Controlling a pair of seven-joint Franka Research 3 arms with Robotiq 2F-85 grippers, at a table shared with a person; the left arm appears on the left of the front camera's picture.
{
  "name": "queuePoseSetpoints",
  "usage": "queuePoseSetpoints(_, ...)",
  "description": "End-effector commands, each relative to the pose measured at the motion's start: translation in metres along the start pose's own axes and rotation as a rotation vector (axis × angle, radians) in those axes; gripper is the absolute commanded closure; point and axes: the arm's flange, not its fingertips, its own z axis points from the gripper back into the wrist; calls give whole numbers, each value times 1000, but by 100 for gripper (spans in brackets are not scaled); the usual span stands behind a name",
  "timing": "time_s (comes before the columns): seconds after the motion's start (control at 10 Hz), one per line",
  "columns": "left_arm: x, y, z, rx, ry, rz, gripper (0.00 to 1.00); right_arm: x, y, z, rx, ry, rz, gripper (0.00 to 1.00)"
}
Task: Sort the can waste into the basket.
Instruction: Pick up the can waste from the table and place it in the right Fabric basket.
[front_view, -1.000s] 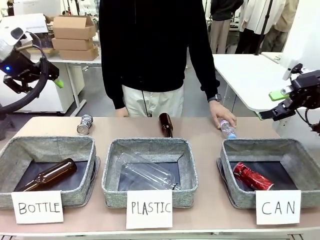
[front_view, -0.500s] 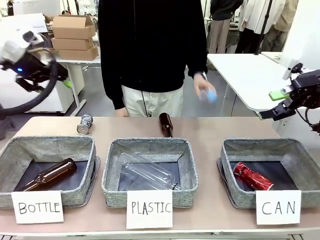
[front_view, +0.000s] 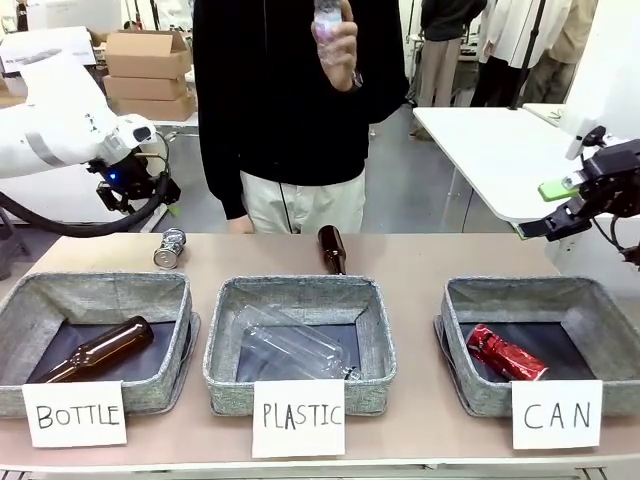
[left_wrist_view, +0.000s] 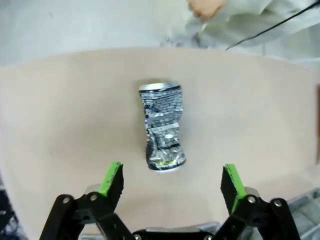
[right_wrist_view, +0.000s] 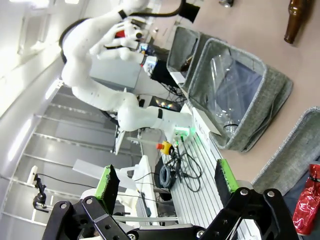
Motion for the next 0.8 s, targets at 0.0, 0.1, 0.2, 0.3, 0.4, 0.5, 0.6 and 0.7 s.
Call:
queuePoseSetpoints(0.0,24,-1,-18,29,105,1,0,2,5,1,-9,0,-19,0)
queuePoseSetpoints(0.1,27,2,-43,28,153,-6,0,2,5,1,-9,0,-19,0)
queuePoseSetpoints(0.2,30,2,-56,26,145,-6,0,2,5,1,-9,0,-19,0)
queuePoseSetpoints(0.3,32,2,-66,26,149,-2,0,2,5,1,-9,0,-19,0)
queuePoseSetpoints(0.4,32,0,-73,28,164,-5,0,2,5,1,-9,0,-19,0)
queuePoseSetpoints(0.5,32,-1,-81,23,179,2,0,2,5,1,-9,0,-19,0)
queuePoseSetpoints(0.6,31,-2,-88,39,190,13,0,2,5,1,-9,0,-19,0)
queuePoseSetpoints(0.7,29,-4,-93,54,205,20,0,2,5,1,-9,0,-19,0)
